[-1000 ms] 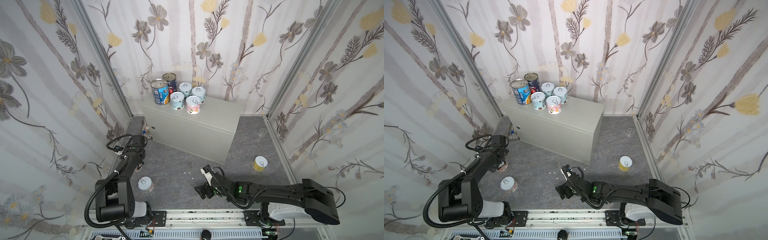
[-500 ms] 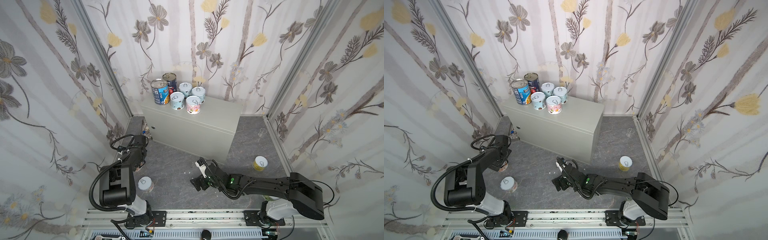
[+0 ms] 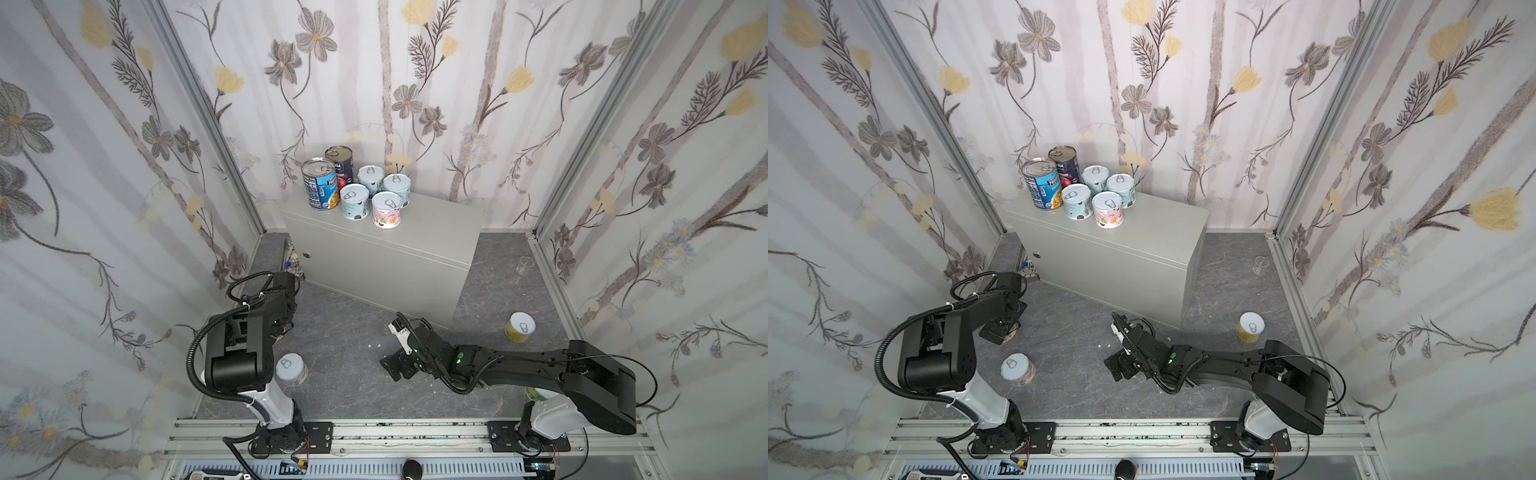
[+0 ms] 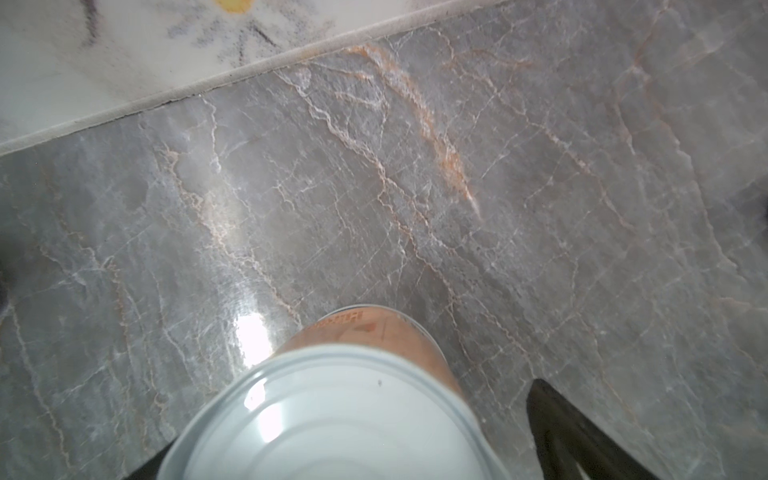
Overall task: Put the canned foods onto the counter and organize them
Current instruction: 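Close left gripper on the orange-labelled floor can while right arm reaches across, then lift the orange-labelled can with left gripper while right arm draws back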
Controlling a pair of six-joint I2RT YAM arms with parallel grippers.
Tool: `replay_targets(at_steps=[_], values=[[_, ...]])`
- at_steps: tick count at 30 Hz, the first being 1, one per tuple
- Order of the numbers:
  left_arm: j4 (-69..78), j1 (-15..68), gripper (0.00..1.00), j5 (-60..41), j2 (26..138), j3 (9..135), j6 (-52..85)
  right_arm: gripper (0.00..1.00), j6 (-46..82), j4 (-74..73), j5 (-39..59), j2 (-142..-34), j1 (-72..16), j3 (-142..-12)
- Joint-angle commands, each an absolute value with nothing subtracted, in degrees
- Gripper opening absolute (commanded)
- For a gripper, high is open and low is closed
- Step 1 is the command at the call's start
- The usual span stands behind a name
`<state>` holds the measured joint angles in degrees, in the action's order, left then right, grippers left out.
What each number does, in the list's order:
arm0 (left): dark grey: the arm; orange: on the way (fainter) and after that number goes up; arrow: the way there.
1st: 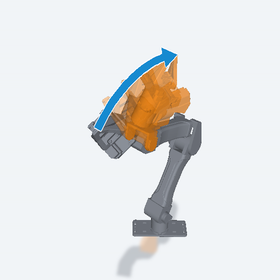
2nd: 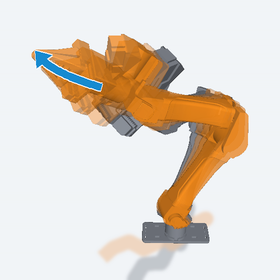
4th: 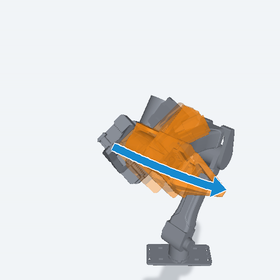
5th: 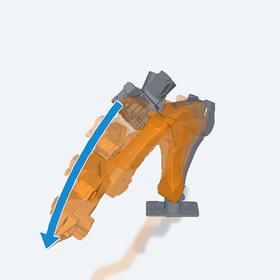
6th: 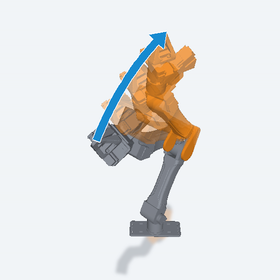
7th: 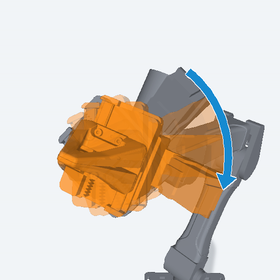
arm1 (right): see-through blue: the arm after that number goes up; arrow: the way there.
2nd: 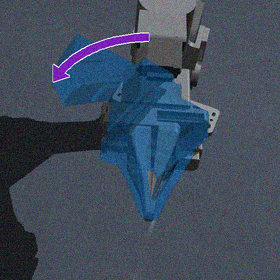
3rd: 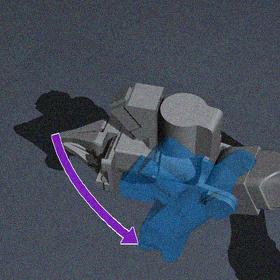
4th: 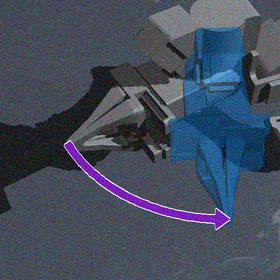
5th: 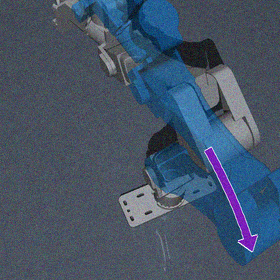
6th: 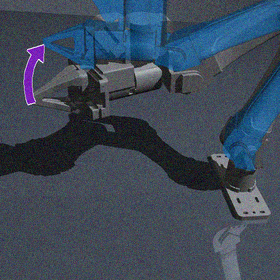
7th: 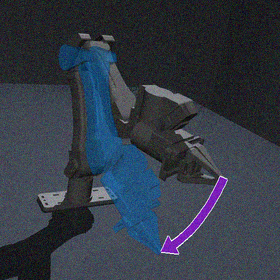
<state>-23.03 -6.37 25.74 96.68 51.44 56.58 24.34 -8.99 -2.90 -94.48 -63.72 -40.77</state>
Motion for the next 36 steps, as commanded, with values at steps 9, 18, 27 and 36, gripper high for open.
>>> replay_targets(at_steps=[9, 18, 27, 36], values=[[-21.2, -6.4, 0.86, 25.8, 98.9, 51.7, 57.0, 0.95, 23.6, -12.2, -2.5, -94.8, -63.1, -40.7], [-21.1, -6.3, 0.66, 25.3, 98.0, 52.4, 55.6, 0.95, 24.7, -12.1, -4.6, -91.8, -63.2, -38.6], [-21.2, -4.6, 0.58, 27.8, 93.0, 53.3, 48.3, 0.95, 24.2, -11.0, -6.7, -86.2, -63.1, -36.3], [-21.3, -2.6, 0.57, 25.2, 88.5, 55.5, 36.8, 0.95, 24.4, -9.7, -7.8, -82.9, -63.1, -35.3]])
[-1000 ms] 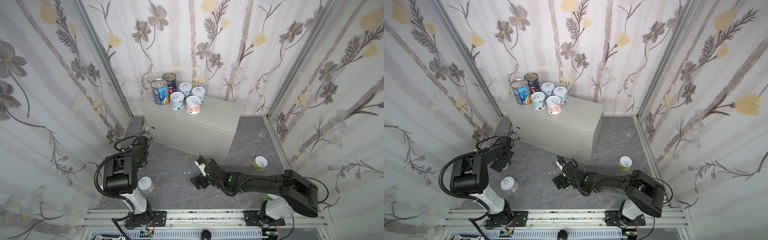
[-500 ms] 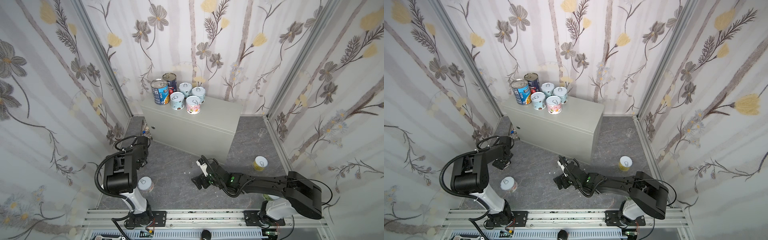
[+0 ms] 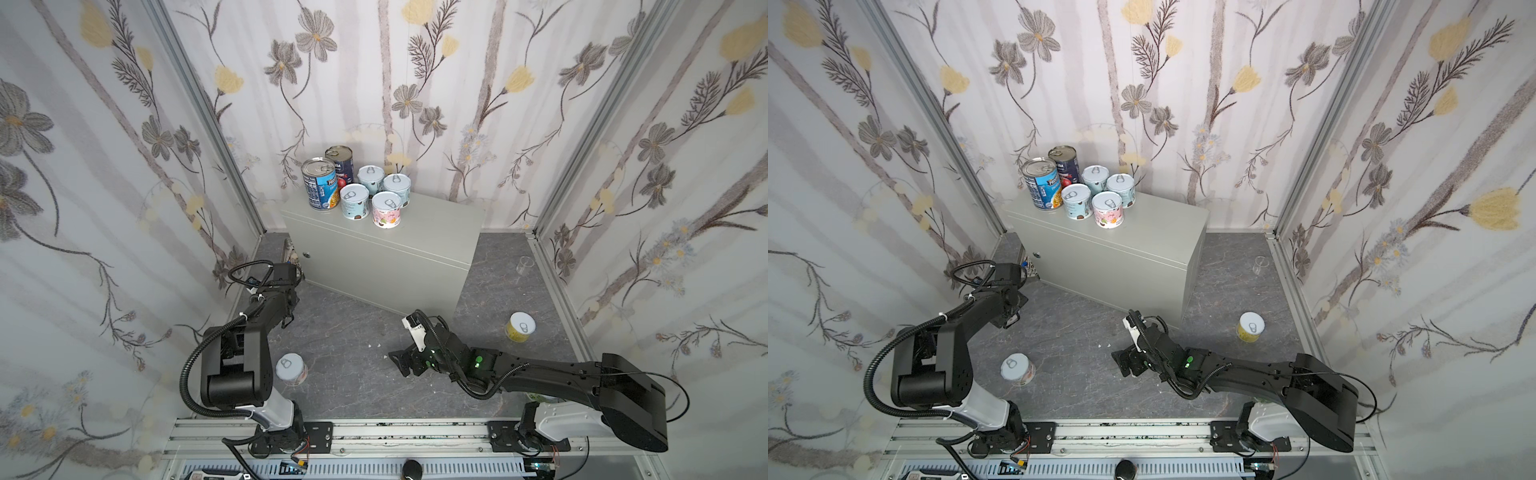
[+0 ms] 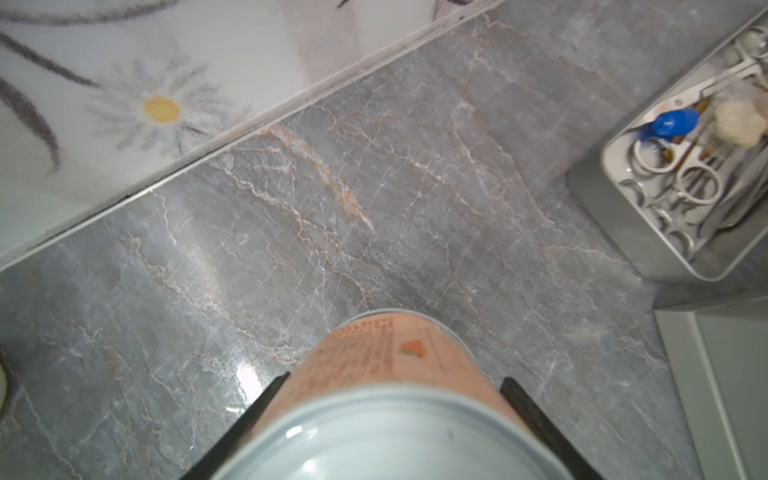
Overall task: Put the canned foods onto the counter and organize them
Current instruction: 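Lift the orange-labelled can with left gripper while right arm draws back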
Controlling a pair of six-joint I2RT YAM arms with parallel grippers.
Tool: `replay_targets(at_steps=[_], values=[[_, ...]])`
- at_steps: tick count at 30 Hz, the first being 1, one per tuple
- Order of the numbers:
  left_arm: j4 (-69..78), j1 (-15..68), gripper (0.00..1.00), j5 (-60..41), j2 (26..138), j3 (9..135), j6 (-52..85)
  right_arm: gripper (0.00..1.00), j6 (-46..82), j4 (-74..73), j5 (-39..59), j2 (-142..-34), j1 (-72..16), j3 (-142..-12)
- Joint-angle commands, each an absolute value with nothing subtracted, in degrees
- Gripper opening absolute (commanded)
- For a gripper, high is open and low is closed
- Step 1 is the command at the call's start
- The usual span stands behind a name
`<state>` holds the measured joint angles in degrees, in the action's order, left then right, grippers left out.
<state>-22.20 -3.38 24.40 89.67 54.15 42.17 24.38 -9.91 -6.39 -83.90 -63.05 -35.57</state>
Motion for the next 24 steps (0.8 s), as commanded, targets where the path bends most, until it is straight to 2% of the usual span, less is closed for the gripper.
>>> replay_targets(at_steps=[1, 15, 24], values=[[-21.4, -2.1, 0.57, 25.2, 88.1, 55.9, 35.5, 0.95, 24.3, -9.6, -7.9, -82.5, -63.1, -35.3], [-23.1, 2.5, 0.56, 16.7, 78.2, 58.9, 17.9, 0.95, 24.7, -6.4, -10.1, -76.1, -63.2, -33.5], [-25.9, 6.1, 0.54, 11.2, 71.2, 60.2, 12.4, 0.95, 25.0, -3.3, -11.9, -70.9, -63.1, -32.8]])
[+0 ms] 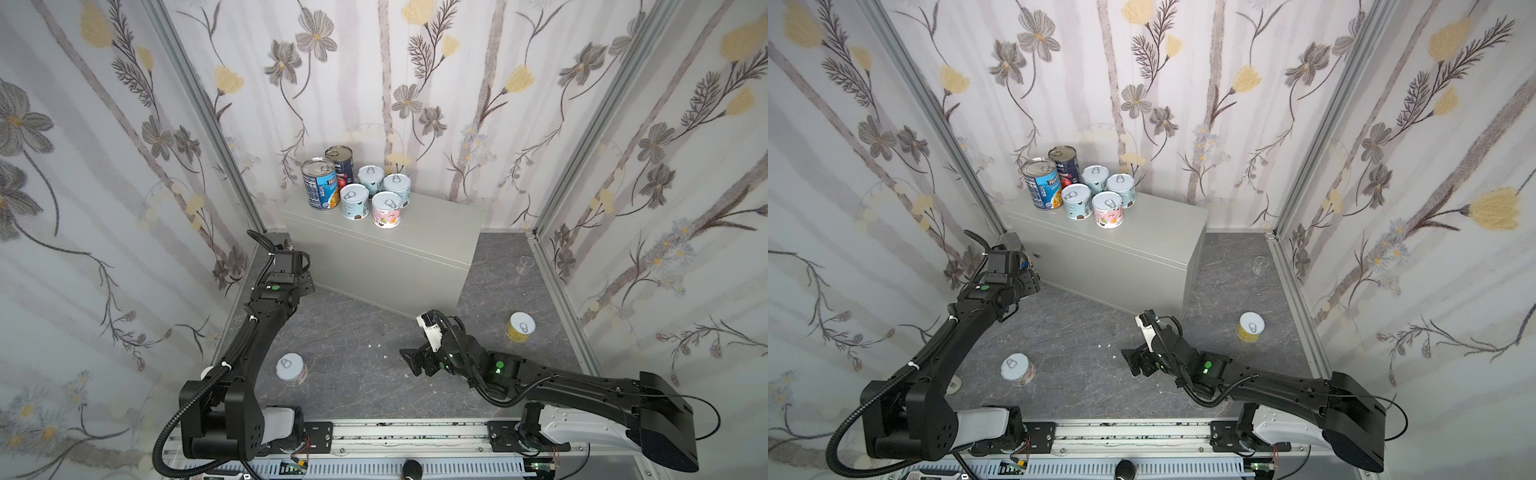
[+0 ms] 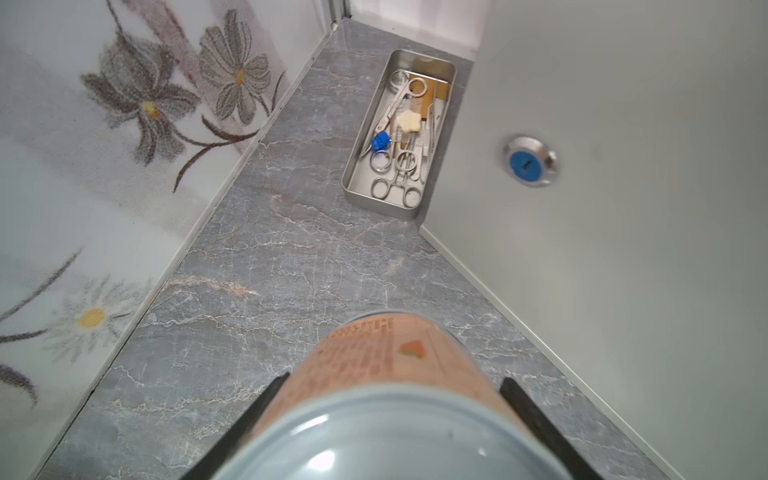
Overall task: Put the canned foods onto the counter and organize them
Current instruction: 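Lift the orange-labelled can with left gripper while right arm draws back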
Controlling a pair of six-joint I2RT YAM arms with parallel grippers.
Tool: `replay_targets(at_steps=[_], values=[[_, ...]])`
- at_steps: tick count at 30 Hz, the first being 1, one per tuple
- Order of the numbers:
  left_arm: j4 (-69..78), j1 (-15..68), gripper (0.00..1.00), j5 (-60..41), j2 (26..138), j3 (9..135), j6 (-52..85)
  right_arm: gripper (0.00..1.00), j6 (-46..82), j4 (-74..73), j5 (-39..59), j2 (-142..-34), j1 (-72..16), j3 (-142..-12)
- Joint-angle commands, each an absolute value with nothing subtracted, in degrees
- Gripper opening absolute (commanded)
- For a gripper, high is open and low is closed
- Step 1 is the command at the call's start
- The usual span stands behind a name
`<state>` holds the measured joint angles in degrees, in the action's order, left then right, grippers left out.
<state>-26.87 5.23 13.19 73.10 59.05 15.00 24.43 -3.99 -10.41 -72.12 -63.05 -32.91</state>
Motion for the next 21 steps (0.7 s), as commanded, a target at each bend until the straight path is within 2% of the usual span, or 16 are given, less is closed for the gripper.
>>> replay_targets(at_steps=[1, 21], values=[[-26.3, 6.7, 0.54, 10.9, 70.4, 60.6, 12.3, 0.95, 25.1, -3.0, -12.0, -70.3, -63.1, -32.6], [-43.2, 28.4, 0.54, 20.2, 68.4, 76.1, 8.8, 0.97, 25.2, 4.4, -13.7, -56.0, -61.2, -32.6]])
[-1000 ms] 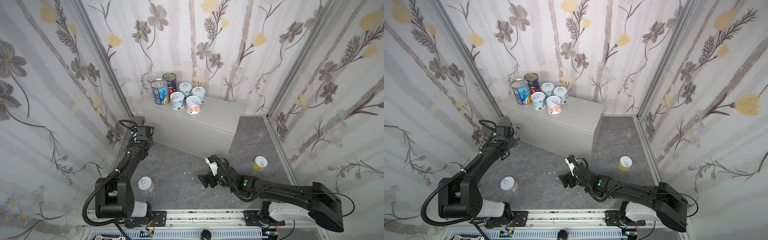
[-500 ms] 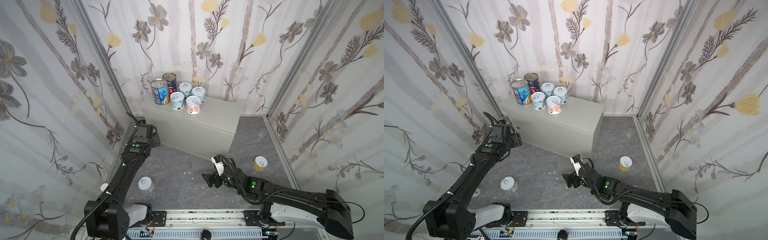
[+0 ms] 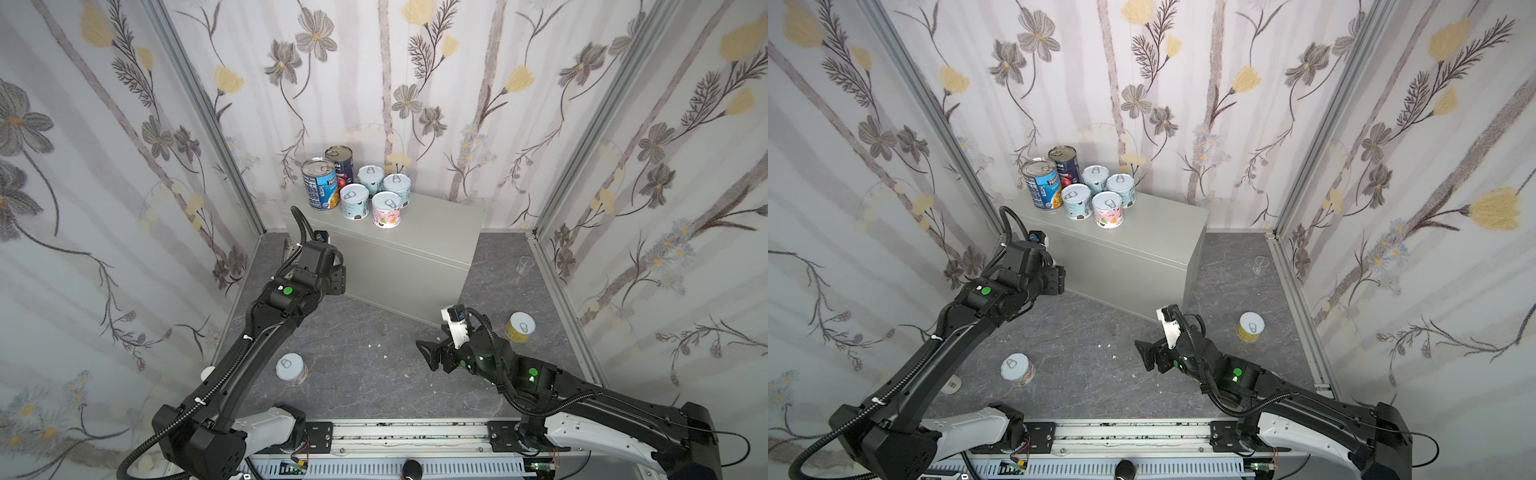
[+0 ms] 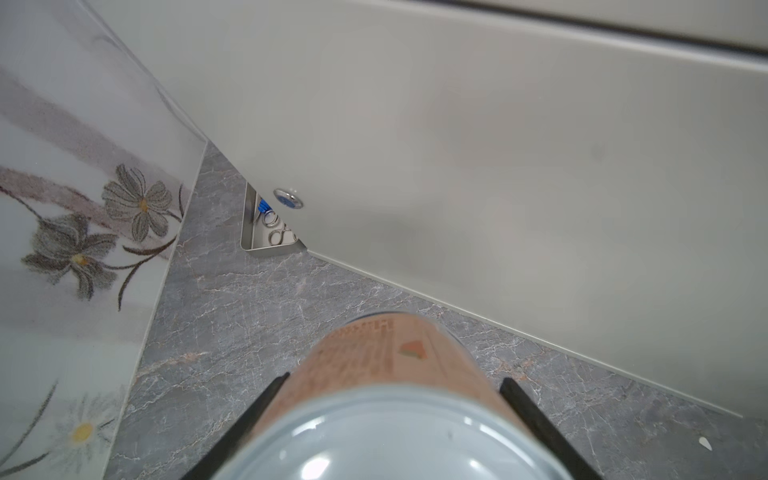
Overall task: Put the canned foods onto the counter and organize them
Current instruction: 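Lift the orange-labelled can with left gripper while right arm draws back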
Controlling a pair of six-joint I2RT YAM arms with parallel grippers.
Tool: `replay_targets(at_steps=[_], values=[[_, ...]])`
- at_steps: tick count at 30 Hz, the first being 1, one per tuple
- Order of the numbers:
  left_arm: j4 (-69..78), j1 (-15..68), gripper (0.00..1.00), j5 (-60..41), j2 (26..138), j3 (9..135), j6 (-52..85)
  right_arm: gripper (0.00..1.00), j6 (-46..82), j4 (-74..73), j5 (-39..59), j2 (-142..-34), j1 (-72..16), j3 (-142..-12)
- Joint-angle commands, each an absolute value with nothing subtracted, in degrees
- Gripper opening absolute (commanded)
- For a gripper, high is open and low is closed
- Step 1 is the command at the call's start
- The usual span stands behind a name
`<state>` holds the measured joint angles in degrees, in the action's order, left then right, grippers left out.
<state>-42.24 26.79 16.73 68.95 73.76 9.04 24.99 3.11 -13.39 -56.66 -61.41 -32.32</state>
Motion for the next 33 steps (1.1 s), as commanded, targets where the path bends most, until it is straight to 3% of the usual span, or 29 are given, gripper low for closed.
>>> replay_targets(at_steps=[1, 16, 33], values=[[-44.1, 29.5, 0.53, 20.7, 68.4, 76.9, 8.9, 0.97, 25.1, 4.8, -13.7, -55.6, -61.0, -32.8], [-59.8, 46.0, 0.52, 32.4, 76.4, 94.3, 10.0, 0.97, 22.6, 10.9, -15.0, -49.2, -58.7, -35.9], [-65.1, 58.0, 0.50, 27.6, 87.1, 114.1, 9.5, 0.98, 20.8, 18.0, -16.2, -43.0, -57.1, -40.4]])
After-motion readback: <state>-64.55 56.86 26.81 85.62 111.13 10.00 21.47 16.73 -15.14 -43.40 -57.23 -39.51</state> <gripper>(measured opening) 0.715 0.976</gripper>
